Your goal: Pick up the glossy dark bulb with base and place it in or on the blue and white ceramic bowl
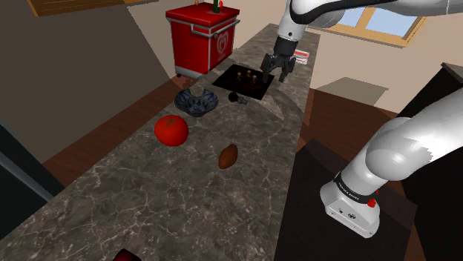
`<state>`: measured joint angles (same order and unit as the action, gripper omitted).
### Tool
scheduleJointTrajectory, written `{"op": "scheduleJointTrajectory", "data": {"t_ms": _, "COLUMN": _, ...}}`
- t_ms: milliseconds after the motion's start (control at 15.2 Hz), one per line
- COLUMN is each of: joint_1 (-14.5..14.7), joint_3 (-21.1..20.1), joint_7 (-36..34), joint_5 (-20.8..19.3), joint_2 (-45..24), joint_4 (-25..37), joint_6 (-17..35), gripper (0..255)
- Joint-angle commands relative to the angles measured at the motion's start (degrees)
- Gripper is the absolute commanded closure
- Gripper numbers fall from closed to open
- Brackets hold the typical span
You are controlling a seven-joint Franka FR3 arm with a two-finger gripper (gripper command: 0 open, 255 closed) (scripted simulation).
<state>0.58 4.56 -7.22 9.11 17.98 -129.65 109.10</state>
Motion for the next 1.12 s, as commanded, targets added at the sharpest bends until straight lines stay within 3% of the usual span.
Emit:
{"op": "scheduleJointTrajectory", "data": {"t_ms": 0, "joint_1": -0.1, "joint_3": 0.4, "joint_7": 0.4, "joint_5": 0.6, "joint_2": -4.6, "joint_4": 1.6, "joint_6": 2.5, "gripper": 0}}
{"op": "scheduleJointTrajectory", "data": {"t_ms": 528, "joint_1": -0.6, "joint_3": 1.5, "joint_7": 1.6, "joint_5": 3.9, "joint_2": -22.8, "joint_4": 13.2, "joint_6": 7.5, "gripper": 0}}
{"op": "scheduleJointTrajectory", "data": {"t_ms": 1056, "joint_1": -0.1, "joint_3": 1.0, "joint_7": 2.3, "joint_5": 4.9, "joint_2": -25.1, "joint_4": 10.0, "joint_6": 13.0, "gripper": 0}}
